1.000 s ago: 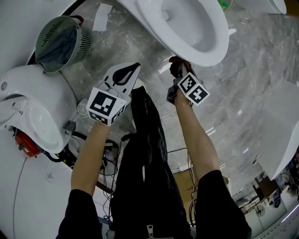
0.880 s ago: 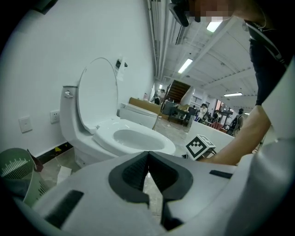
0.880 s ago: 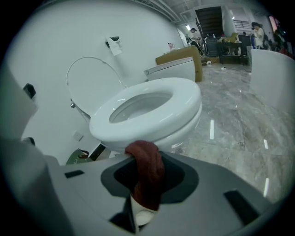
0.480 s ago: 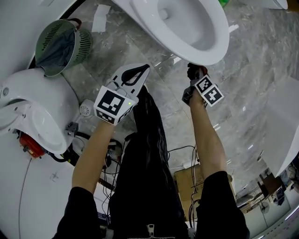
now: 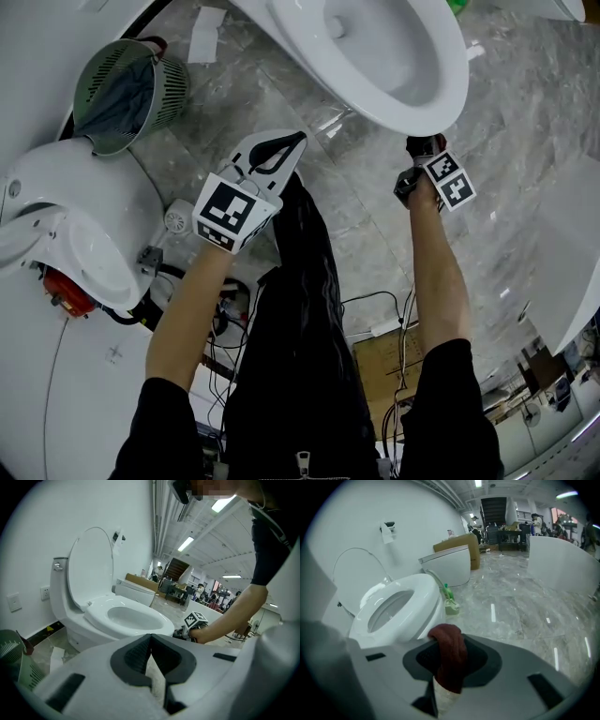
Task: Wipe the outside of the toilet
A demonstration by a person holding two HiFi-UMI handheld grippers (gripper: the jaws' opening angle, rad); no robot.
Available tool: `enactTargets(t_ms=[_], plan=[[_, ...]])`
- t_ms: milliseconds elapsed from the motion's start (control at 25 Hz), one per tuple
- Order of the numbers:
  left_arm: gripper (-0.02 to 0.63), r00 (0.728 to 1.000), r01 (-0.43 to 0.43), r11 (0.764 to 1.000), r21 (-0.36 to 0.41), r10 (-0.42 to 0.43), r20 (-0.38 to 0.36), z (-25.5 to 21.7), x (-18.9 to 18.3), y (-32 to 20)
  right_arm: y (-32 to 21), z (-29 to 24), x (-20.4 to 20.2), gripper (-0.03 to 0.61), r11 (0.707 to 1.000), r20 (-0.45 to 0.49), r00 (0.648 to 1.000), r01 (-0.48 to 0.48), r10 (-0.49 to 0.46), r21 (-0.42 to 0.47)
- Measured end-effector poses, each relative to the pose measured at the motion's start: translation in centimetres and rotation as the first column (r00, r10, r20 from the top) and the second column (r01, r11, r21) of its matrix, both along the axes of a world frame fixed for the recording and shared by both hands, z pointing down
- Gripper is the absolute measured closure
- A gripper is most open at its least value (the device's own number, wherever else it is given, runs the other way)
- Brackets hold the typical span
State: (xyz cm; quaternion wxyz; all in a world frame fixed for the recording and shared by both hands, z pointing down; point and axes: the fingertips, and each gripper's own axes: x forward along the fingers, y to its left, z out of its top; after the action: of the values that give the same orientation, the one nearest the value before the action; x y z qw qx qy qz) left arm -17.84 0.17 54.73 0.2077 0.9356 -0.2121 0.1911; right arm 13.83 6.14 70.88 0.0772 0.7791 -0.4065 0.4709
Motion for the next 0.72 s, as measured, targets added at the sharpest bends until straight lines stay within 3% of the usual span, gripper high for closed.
enactTargets(t_ms=[160,360,560,720], plan=[[0.606,1.000,0.027,1.000,-0.006,-0.027,0.002,-0.2,-1.6,-0.5,0.7,-1.2,-0.3,0.480,1.000,-0.060,0.998,0.015,-0.016,-0.006],[0.606,0.997,0.076,0.997,-0.003,-0.076,0.007,-0.8,-4.2,-1.5,2.0,-3.1,-3.9,0.480,0.986,-0.109,0.980,0.168,-0.169,-0.018],[0.606,0.988,0.152,0.988,-0.013,-0.152,0.011,-1.2,-7.4,-3.0,1.4,-5.1,-11.9,0.477,0.925,-0.118,0.918,0.378,-0.378,-0.017],[0.606,0.977,0.212,0.977,-0.015,-0.211,0.010,-1.3,-10.7,-4.4,-1.4,-4.9,-19.7,0.477,0.892,-0.044,0.891,0.452,-0.452,0.009]])
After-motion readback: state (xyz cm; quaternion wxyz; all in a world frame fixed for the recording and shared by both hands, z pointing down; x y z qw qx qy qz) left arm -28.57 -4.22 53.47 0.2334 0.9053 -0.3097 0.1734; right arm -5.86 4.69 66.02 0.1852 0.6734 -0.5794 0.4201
